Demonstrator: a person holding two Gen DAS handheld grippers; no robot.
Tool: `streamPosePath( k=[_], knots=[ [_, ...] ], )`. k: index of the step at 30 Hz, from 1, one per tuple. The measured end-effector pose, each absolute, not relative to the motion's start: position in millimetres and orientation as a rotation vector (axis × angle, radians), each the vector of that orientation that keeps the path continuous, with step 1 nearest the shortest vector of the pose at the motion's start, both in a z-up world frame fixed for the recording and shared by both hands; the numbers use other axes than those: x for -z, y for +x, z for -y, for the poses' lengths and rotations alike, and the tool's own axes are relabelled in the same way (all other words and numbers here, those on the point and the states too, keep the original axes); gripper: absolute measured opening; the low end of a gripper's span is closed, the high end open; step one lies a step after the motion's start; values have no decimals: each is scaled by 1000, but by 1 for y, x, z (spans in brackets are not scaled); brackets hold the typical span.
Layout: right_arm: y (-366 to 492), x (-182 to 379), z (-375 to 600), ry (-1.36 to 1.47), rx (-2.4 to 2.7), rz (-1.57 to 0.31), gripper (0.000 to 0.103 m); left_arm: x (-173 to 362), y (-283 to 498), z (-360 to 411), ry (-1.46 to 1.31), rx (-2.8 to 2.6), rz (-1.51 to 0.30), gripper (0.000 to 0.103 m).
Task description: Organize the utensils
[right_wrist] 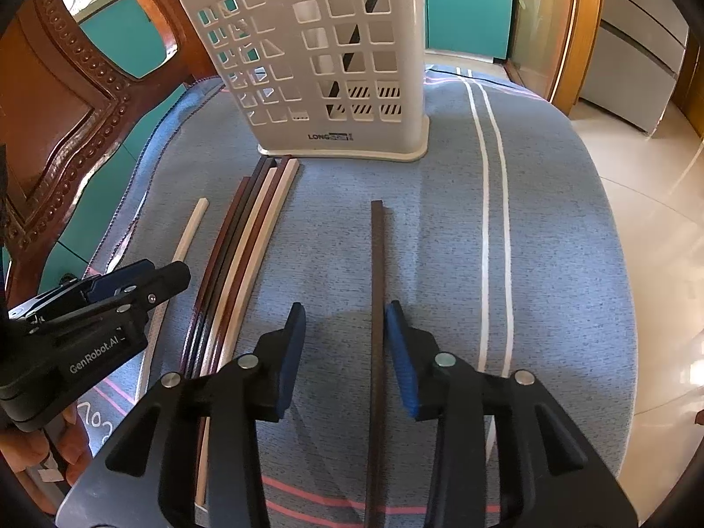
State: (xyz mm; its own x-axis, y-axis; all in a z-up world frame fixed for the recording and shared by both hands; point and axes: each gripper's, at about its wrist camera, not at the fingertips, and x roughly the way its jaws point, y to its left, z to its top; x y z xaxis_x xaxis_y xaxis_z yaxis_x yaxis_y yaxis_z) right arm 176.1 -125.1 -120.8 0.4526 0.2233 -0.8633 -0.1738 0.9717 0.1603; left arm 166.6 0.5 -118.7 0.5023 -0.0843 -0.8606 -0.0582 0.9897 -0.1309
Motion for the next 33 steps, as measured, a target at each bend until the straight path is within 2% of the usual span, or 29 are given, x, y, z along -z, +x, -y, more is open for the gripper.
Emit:
streamPosePath(
  k=[3,5,8,21,26,28,30,33],
  knots=[
    [174,121,123,30,-236,-1072,36,120,167,0,-146,17,-1047,42],
    [174,121,123,22,-213,-1074,18,120,168,1,-144,17,-1047,42],
    [176,122,127,35,-196,-1087,7,120,168,0,-145,17,-1048,42],
    [177,118,142,91,-196,-1089,9,122,176,-27,-237,-8,-1052,42],
    [175,113,143,97,-205,-1080,16,123,180,-25,-226,2,-1052,42],
    [175,111,144,95,-200,-1075,20,123,182,-22,-200,3,-1049,45],
    [176,110,144,74,-188,-1055,25,124,184,-14,-155,11,-1046,52],
    [179,111,142,46,-169,-1040,26,126,189,1,-53,-8,-1036,53]
  ],
)
